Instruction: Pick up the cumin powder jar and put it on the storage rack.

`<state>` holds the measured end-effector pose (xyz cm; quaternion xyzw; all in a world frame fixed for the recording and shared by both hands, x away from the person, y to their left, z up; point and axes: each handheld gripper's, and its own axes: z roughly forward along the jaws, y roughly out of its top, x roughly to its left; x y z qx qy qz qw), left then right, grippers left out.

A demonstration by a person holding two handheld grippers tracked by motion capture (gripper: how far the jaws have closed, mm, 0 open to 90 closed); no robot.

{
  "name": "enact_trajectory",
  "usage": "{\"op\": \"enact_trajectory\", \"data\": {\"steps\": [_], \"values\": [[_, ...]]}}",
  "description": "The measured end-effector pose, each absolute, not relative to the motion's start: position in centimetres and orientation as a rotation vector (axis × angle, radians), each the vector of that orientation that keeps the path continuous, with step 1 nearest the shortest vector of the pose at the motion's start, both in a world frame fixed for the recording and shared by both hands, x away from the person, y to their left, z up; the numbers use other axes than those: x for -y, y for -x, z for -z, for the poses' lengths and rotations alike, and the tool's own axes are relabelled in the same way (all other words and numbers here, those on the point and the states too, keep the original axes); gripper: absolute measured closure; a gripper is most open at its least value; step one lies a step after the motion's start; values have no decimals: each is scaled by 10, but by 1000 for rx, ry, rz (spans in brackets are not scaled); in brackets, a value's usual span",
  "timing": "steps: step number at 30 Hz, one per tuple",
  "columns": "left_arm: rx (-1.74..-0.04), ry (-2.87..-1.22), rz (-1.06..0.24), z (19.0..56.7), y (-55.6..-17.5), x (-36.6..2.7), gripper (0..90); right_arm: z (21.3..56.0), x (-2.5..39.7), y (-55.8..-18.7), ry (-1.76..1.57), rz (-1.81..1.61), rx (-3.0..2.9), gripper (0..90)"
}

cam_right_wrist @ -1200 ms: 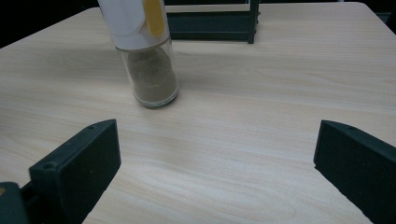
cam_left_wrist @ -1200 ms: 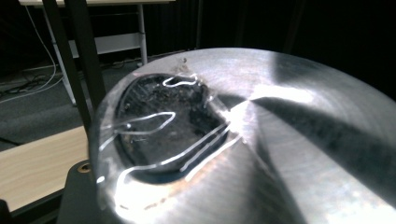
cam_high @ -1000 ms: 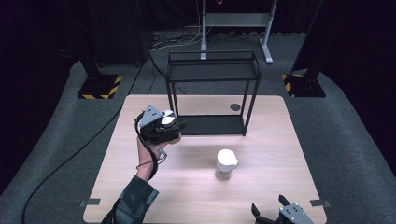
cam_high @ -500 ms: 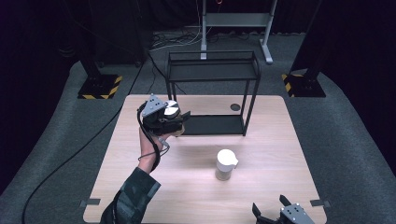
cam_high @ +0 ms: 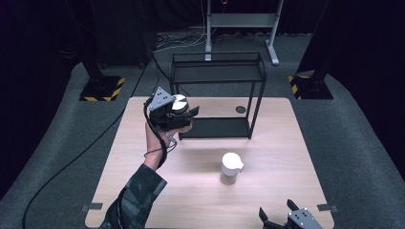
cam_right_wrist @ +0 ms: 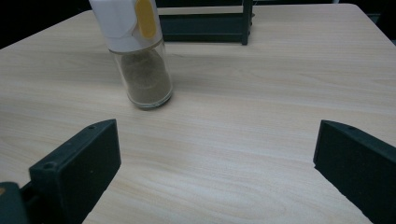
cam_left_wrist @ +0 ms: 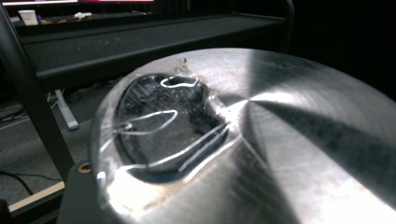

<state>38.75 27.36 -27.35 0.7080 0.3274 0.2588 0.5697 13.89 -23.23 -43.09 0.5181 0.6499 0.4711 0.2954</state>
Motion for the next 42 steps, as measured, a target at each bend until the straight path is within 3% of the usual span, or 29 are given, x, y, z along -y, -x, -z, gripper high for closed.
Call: {"op": "enact_trajectory", "data": {"steps": [42], "values": [[-750, -1653, -681, 210, -415, -248, 324, 438, 246, -143, -1389, -1294, -1746, 0]]}}
